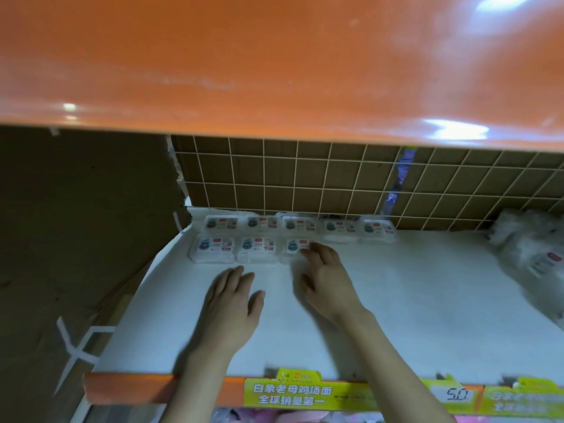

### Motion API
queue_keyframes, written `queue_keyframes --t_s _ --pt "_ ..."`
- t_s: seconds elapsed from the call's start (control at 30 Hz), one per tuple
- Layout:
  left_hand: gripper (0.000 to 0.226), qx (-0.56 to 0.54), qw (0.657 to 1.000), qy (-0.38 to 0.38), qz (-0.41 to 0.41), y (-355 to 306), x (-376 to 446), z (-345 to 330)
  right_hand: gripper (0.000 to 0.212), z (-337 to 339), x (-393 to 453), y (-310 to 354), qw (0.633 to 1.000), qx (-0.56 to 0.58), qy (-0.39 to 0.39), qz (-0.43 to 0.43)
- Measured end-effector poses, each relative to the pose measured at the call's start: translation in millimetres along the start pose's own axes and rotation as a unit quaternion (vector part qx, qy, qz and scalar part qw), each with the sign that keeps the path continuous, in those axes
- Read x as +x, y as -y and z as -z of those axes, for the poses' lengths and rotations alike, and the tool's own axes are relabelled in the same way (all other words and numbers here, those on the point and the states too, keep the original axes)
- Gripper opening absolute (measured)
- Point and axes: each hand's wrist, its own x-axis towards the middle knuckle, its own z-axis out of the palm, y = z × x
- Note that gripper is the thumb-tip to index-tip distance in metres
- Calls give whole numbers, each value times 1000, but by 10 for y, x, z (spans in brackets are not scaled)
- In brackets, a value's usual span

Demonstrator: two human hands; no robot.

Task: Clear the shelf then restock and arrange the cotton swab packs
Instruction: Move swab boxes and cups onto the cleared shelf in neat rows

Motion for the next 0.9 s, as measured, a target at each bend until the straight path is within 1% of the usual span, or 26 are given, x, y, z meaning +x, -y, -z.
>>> queue_keyframes --t_s 0.07,0.2,0.3,0.5,0.57,0.73,0.8,0.9 --pt "79 11 1000 6 7 7 1 -1 55 16 -8 0 1000 0 1 1" --pt "56 52 999 10 0 3 20 13 55 23 -119 -34 1000 7 -7 -15" --pt "54 55 998 9 2 5 30 4 56 79 -307 -133 999 6 -10 -31" --pt "52 21 999 -34 -9 -64 77 23 52 269 -713 -434 997 17 -60 -55" --pt "54 11 999 -44 -12 -152 64 22 52 370 -833 -590 995 31 -62 -69" --pt "60 -6 998 -64 13 -692 -44 -89 48 687 -1115 -1088 994 38 -53 -91" --pt "58 -10 998 -54 15 -1012 -109 -164 51 838 -1247 -1301 994 39 -55 -81" --pt "53 -6 1000 -17 14 -1490 -213 -275 54 1064 -1455 -1625 995 44 -50 -75"
